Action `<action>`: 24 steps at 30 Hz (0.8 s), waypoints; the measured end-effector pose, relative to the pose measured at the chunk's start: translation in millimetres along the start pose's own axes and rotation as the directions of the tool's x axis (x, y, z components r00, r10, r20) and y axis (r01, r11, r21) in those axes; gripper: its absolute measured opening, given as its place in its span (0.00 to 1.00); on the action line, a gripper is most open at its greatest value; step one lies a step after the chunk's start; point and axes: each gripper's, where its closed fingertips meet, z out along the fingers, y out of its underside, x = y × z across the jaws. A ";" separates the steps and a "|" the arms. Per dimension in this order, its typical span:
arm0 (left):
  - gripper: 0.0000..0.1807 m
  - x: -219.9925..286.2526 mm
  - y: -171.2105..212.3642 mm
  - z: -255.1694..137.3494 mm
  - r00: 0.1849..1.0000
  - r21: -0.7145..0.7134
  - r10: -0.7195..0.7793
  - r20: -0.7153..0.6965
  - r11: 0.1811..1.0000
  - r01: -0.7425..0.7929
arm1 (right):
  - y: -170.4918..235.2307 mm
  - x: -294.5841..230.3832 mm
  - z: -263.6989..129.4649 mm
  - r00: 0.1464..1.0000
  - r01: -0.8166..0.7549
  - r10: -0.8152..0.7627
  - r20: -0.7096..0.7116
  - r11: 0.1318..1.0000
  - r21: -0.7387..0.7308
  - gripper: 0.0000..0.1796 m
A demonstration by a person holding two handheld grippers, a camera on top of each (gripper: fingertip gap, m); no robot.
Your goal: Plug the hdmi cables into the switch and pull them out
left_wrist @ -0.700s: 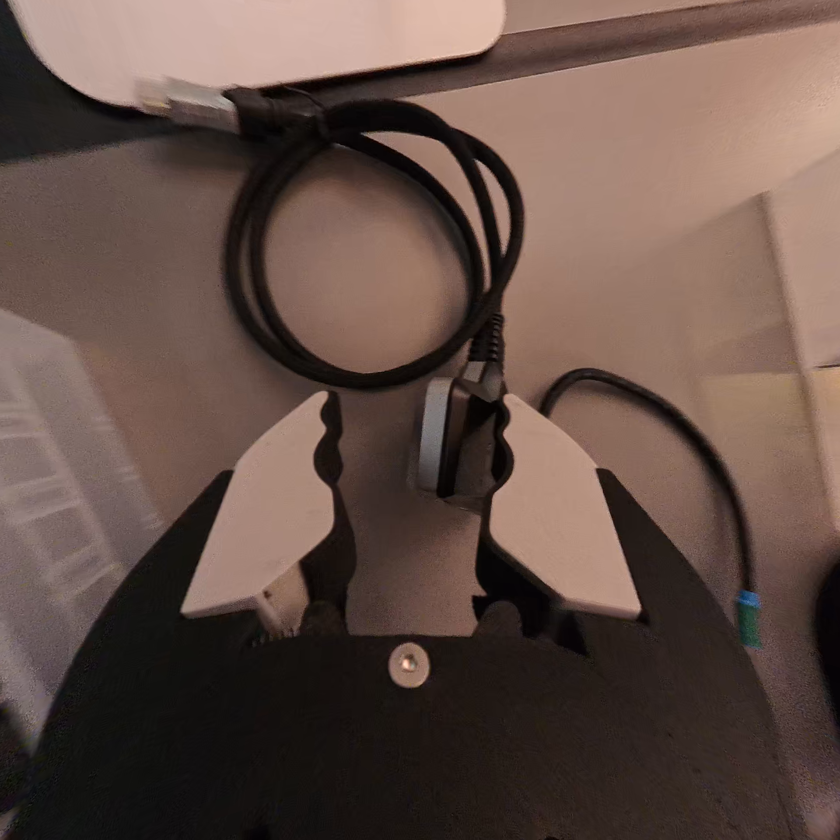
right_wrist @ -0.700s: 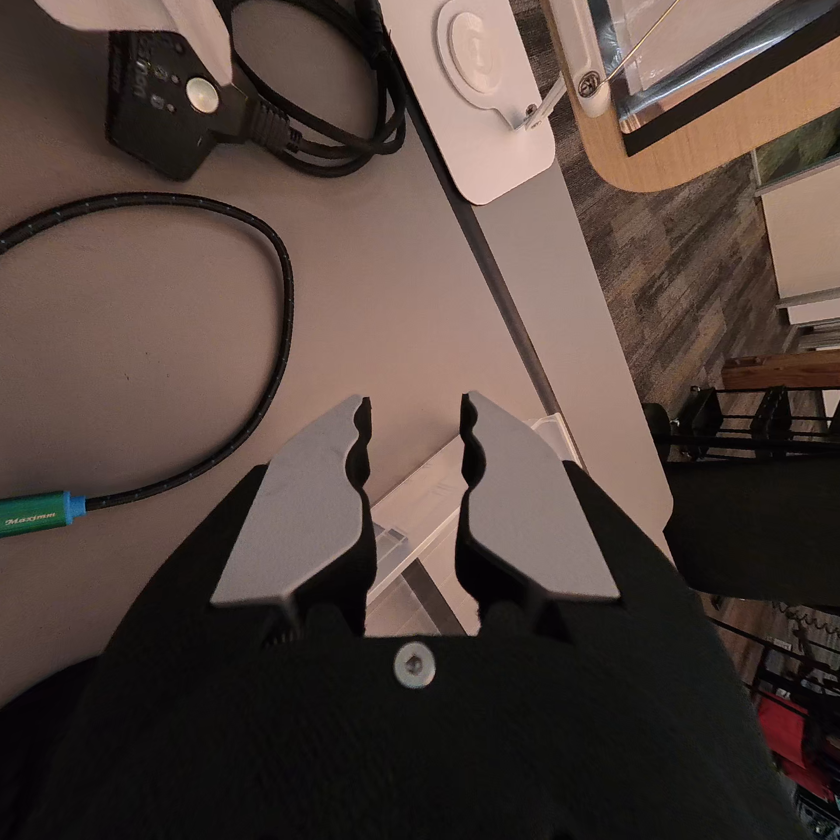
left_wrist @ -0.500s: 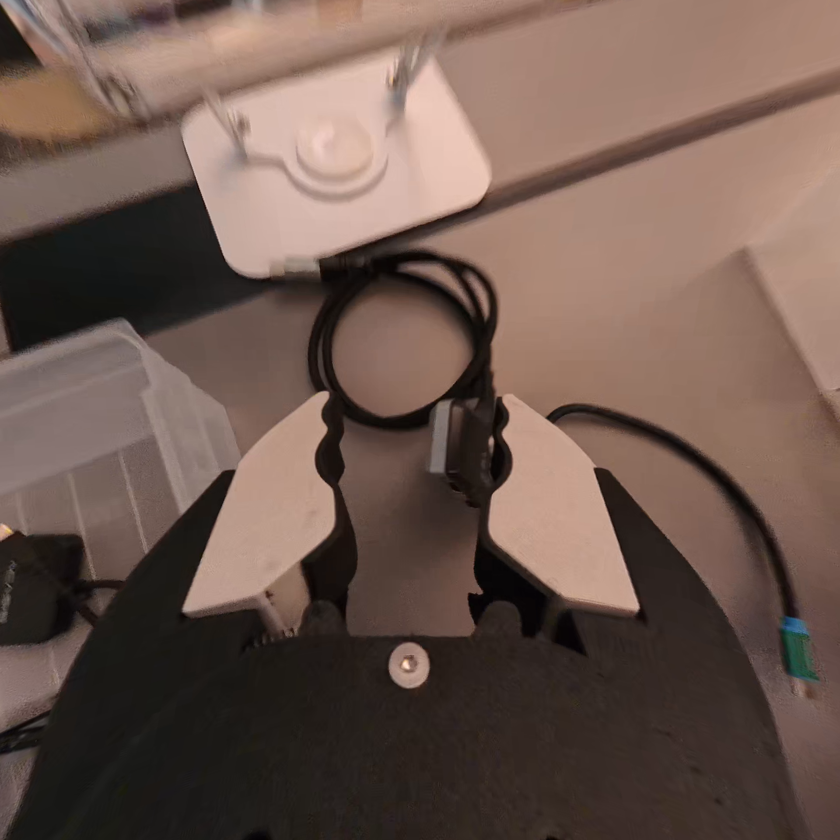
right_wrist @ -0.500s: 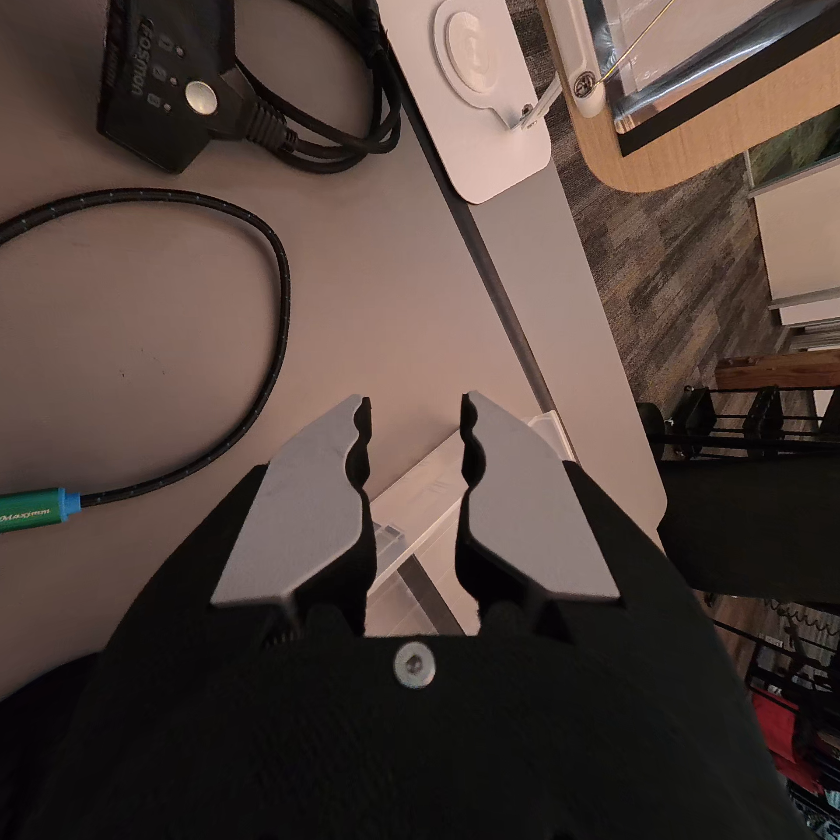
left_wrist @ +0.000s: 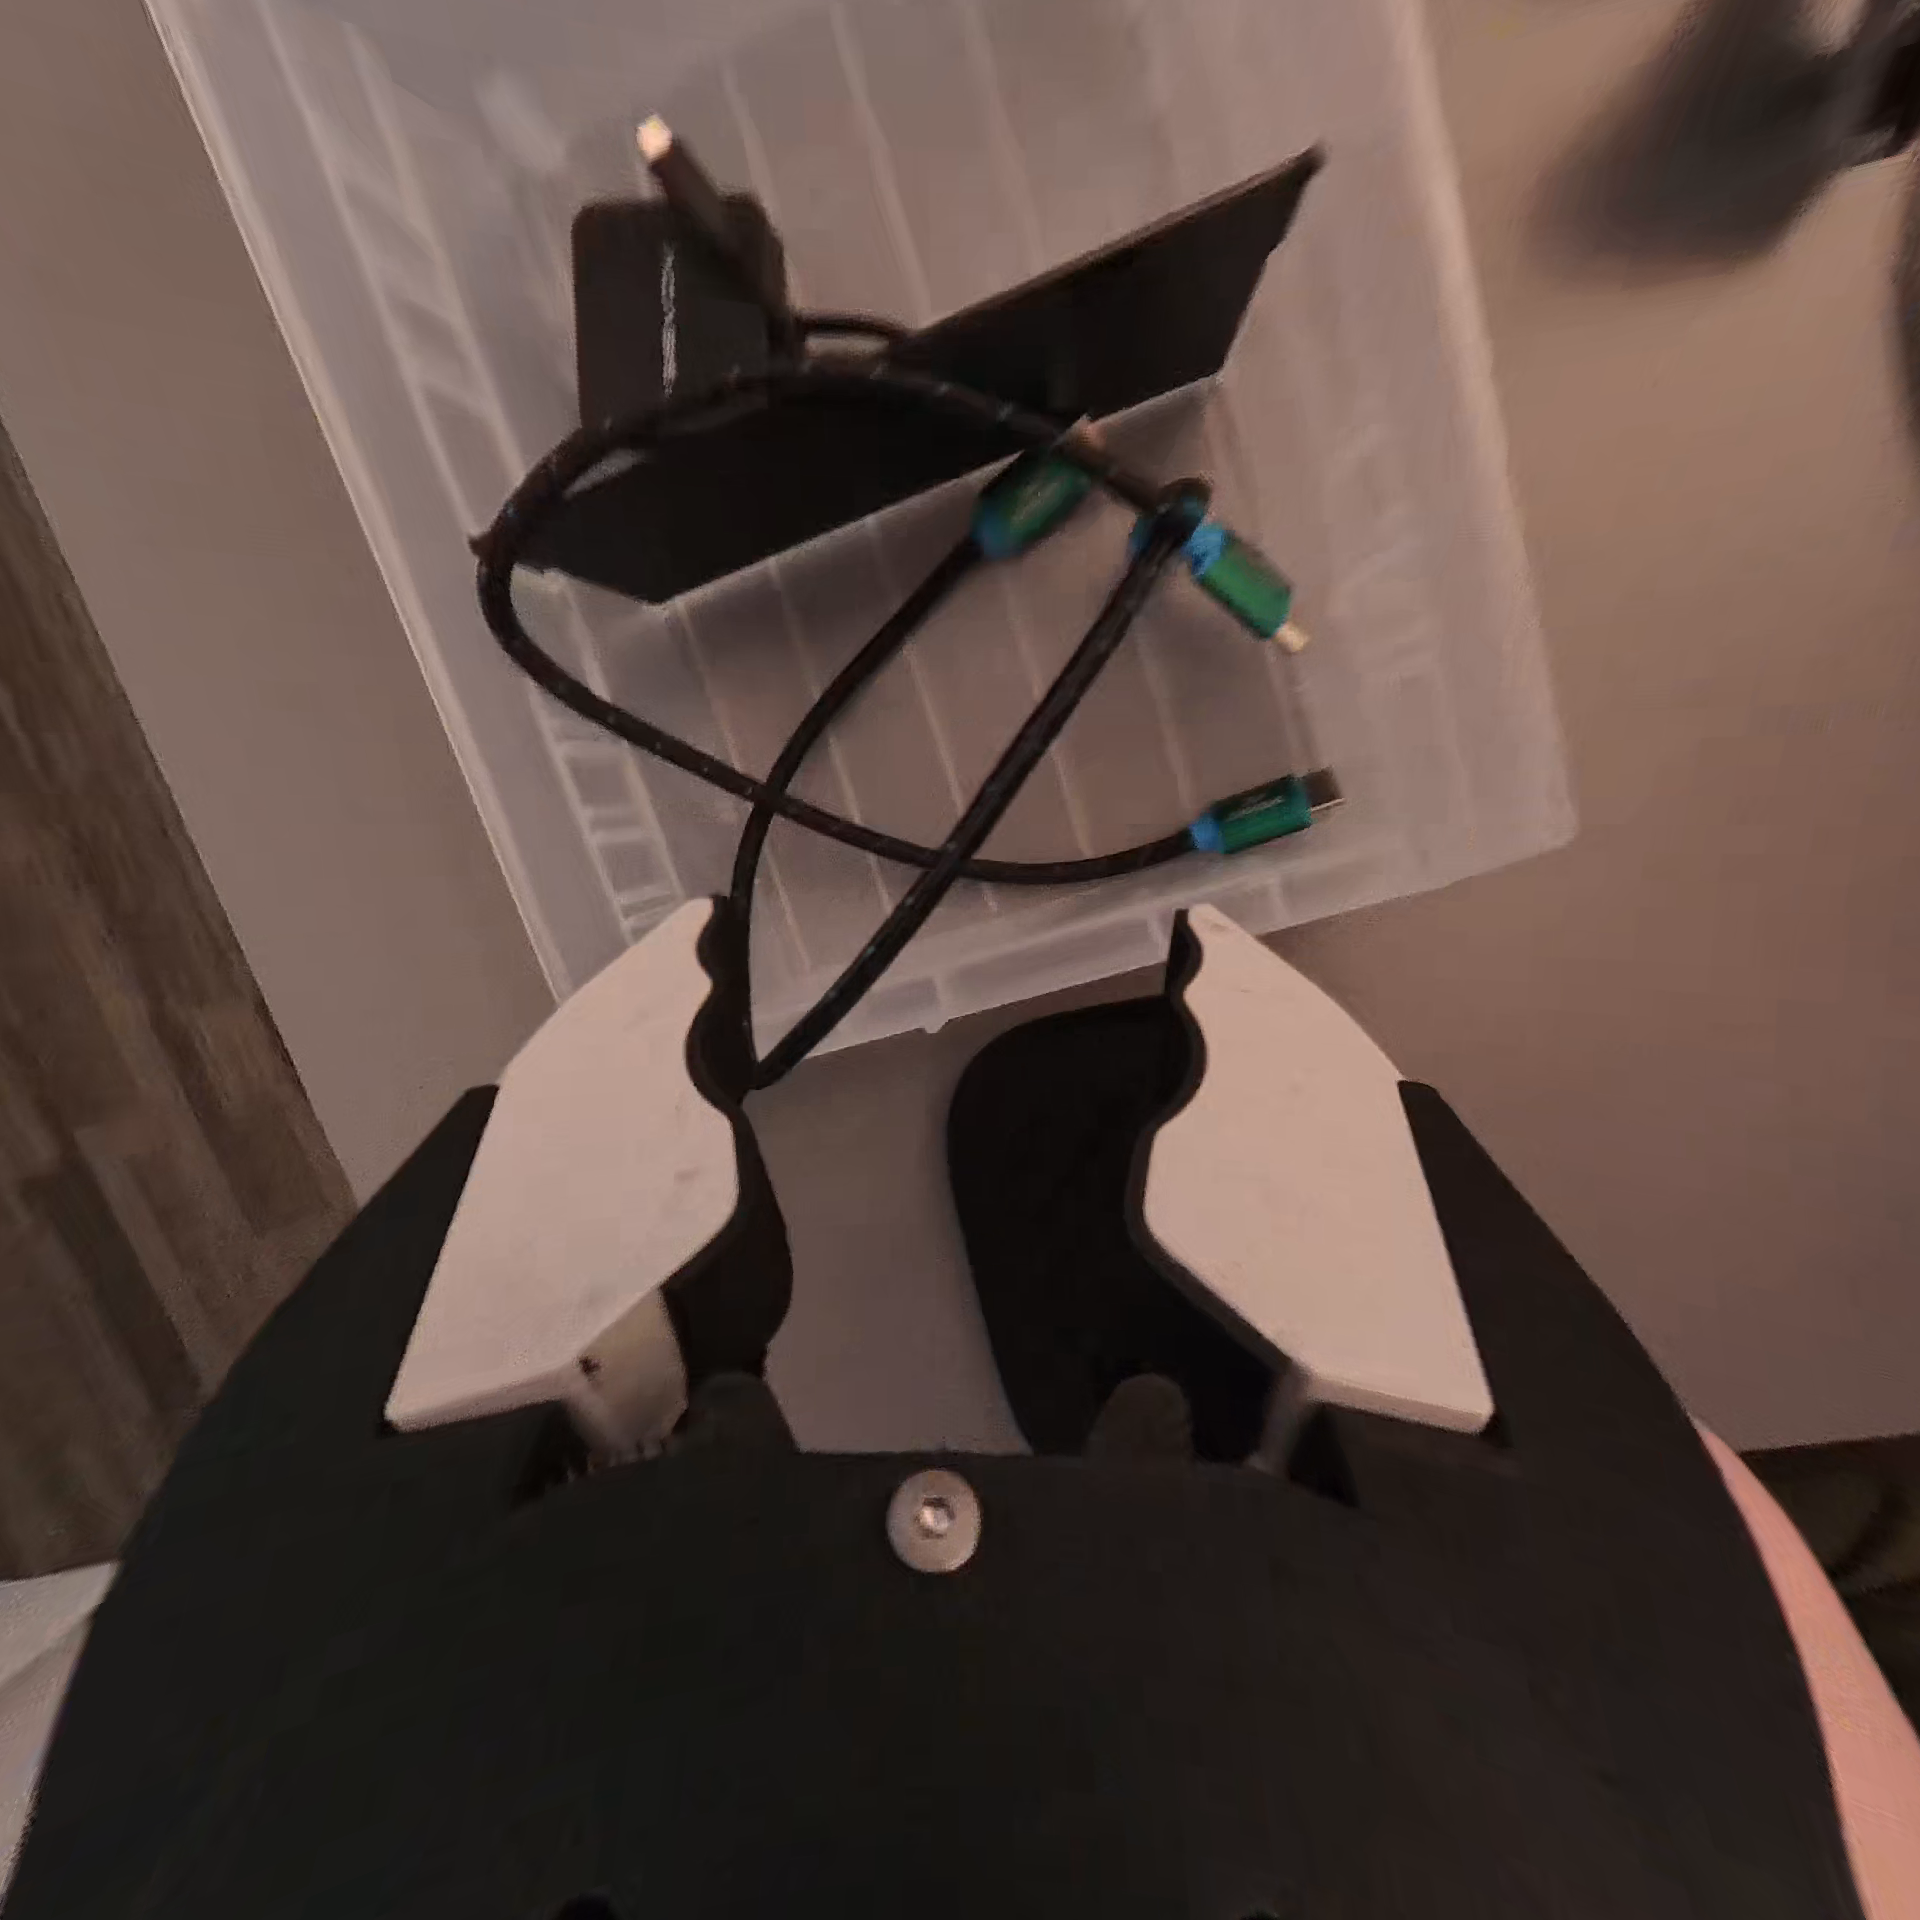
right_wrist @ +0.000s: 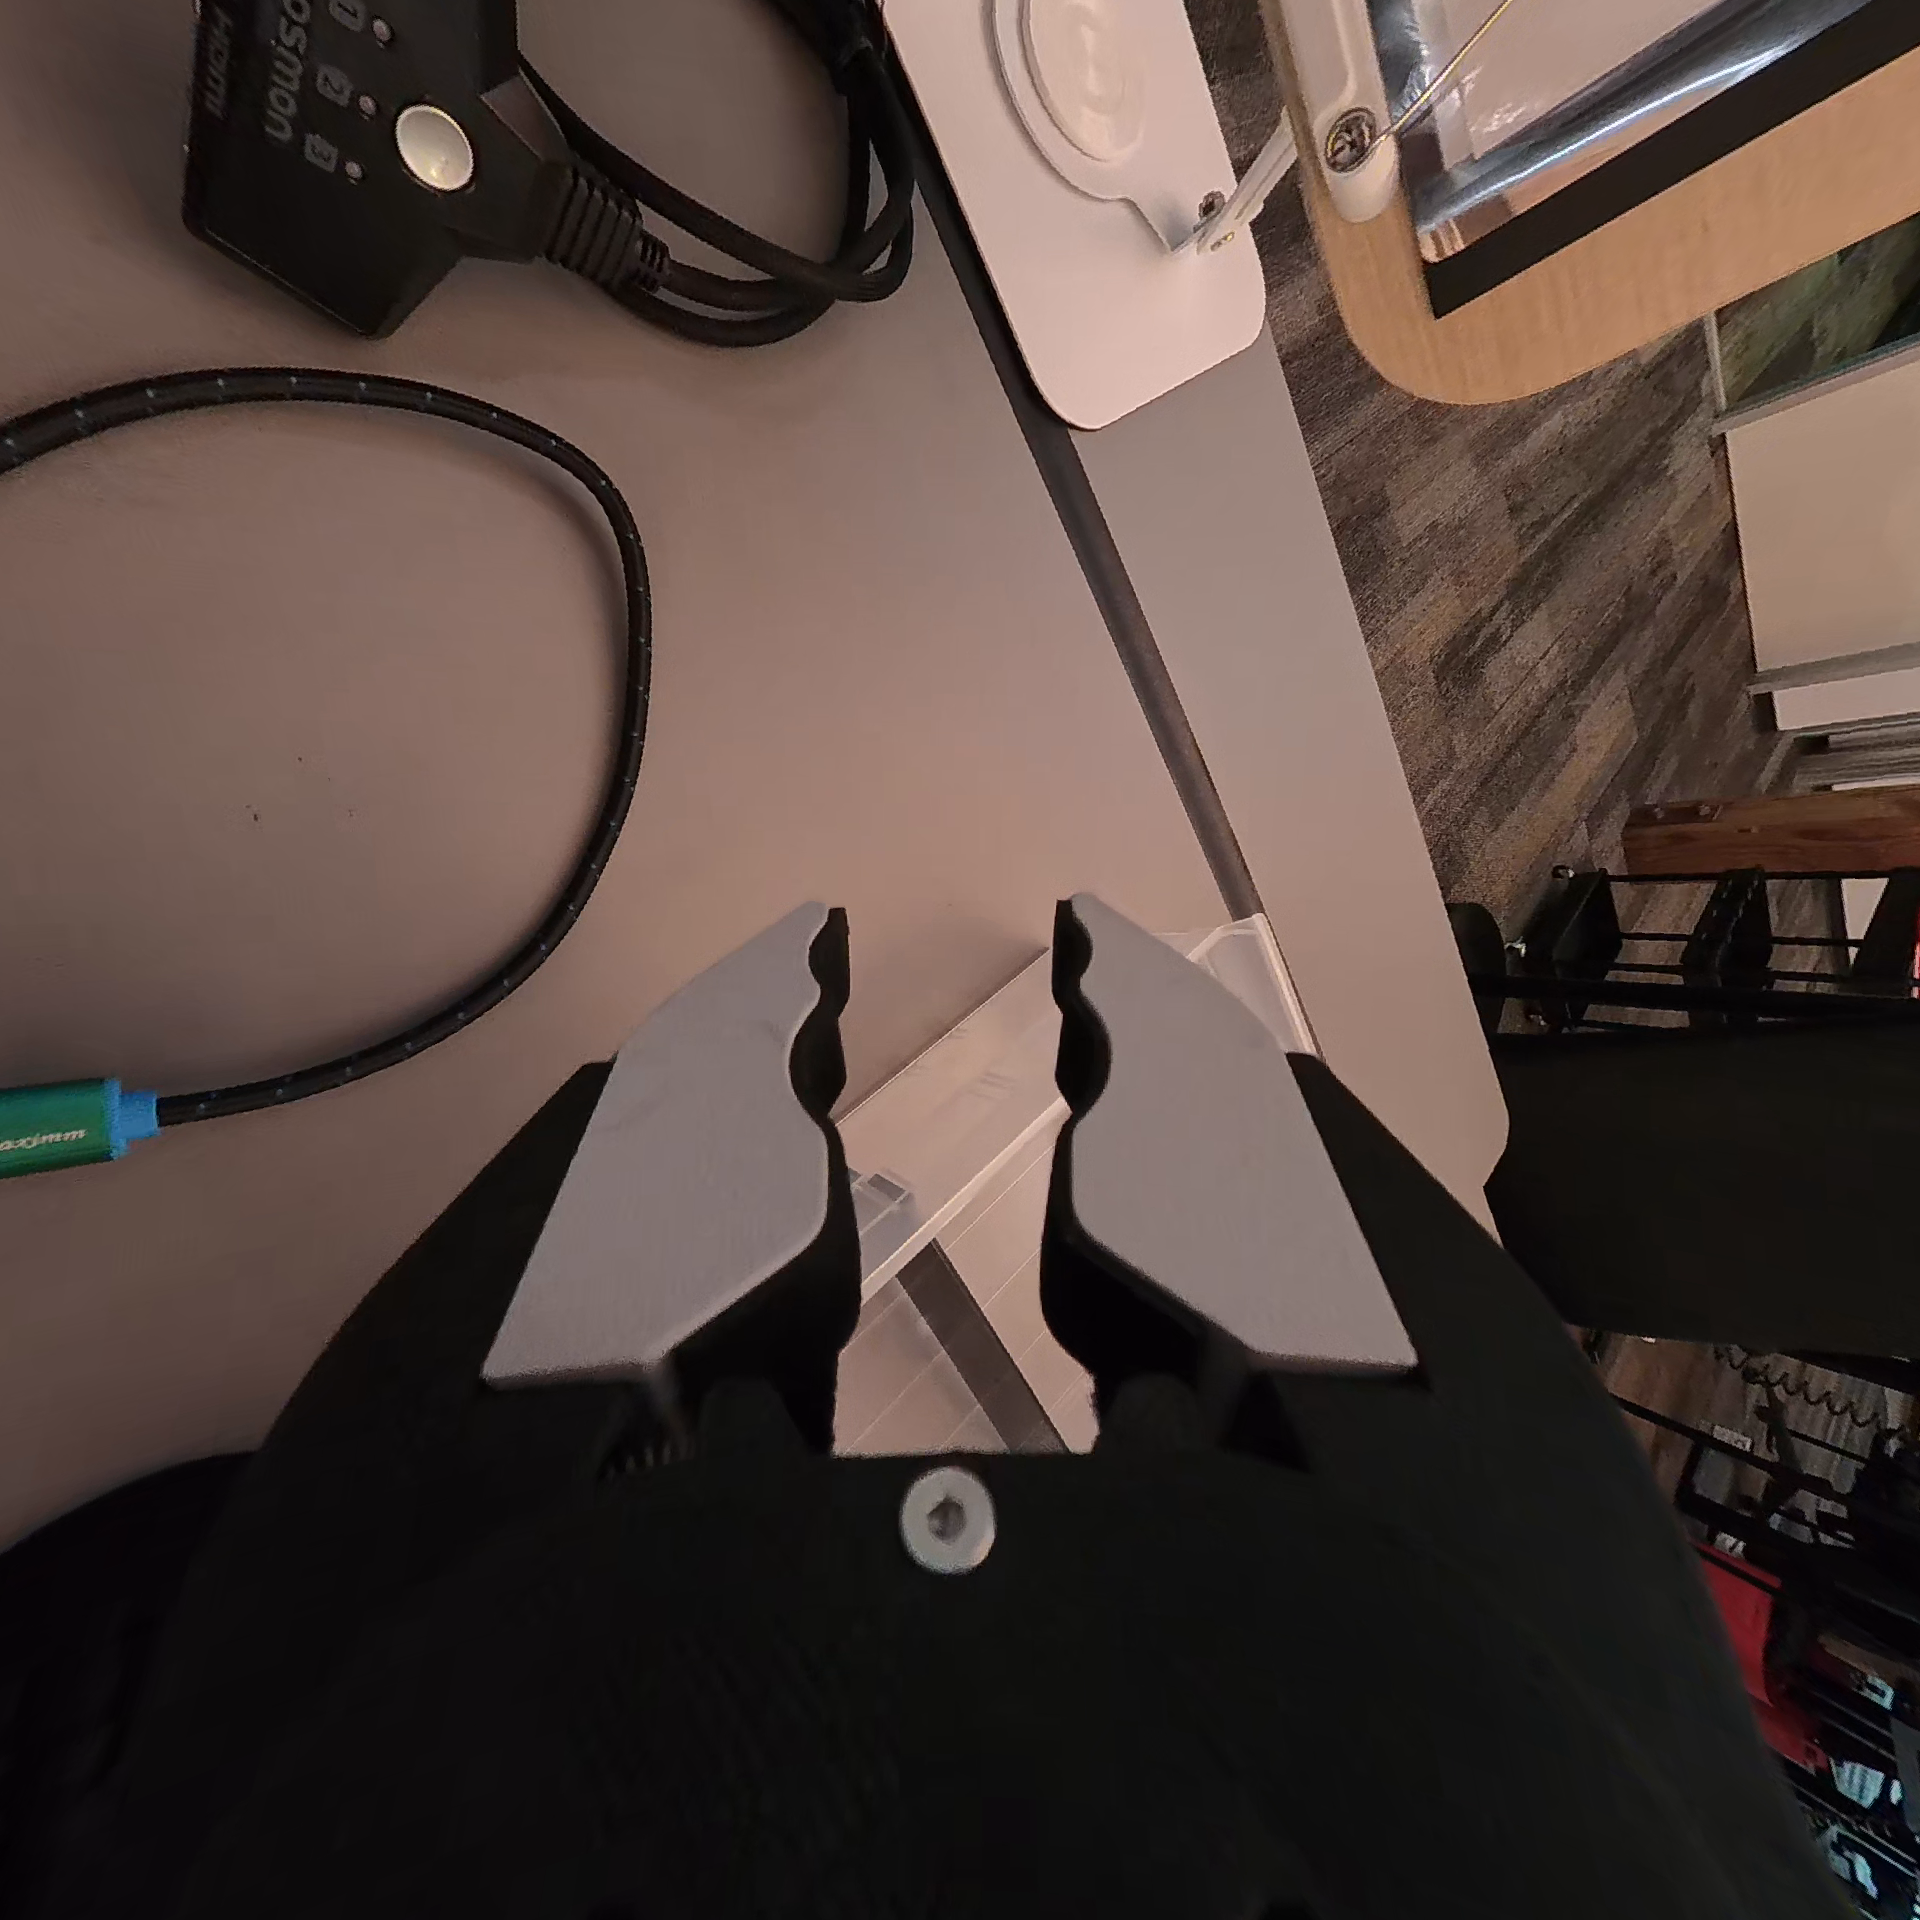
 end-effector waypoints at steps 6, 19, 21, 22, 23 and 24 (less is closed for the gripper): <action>0.42 -12.9 29.9 37.2 0.992 -0.155 -0.087 -0.096 0.985 0.071 | 4.5 0.2 2.1 1.000 -0.003 0.003 0.004 1.000 -0.017 0.22; 0.07 -23.1 28.4 47.9 0.998 -0.163 -0.019 -0.061 0.987 0.009 | 9.1 -0.7 5.8 1.000 0.007 -0.007 0.007 0.999 -0.042 0.21; 0.05 -27.6 22.3 38.2 1.000 -0.119 0.003 -0.010 0.993 -0.004 | 9.7 -0.7 6.3 1.000 0.008 -0.008 0.008 0.999 -0.045 0.21; 0.04 -30.6 18.3 31.5 1.000 -0.090 0.008 0.024 0.996 -0.006 | 10.1 -0.7 6.5 1.000 0.009 -0.009 0.008 0.999 -0.047 0.21; 0.03 -34.3 14.2 24.0 0.998 -0.060 0.010 0.063 0.998 -0.006 | 10.3 -0.7 6.6 1.000 0.010 -0.010 0.008 0.999 -0.048 0.21; 0.02 -38.2 10.4 15.9 0.994 -0.032 0.011 0.106 0.999 -0.007 | 10.5 -0.9 6.7 1.000 0.012 -0.012 0.008 0.999 -0.050 0.21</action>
